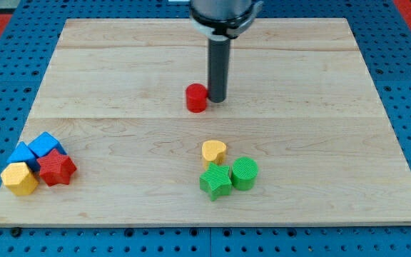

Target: Push the red circle into the group of blocks

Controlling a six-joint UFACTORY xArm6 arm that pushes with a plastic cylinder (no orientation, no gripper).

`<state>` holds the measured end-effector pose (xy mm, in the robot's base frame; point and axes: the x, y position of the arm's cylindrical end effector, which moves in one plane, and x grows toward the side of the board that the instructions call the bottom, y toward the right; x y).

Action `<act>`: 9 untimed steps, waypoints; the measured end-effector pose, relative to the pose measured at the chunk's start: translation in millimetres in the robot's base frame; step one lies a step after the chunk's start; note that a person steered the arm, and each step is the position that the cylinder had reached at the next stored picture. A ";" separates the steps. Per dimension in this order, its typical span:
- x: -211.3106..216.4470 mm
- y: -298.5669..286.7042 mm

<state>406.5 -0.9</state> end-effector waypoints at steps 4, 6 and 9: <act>5.1 -153.3; 25.8 -194.7; 36.2 -210.3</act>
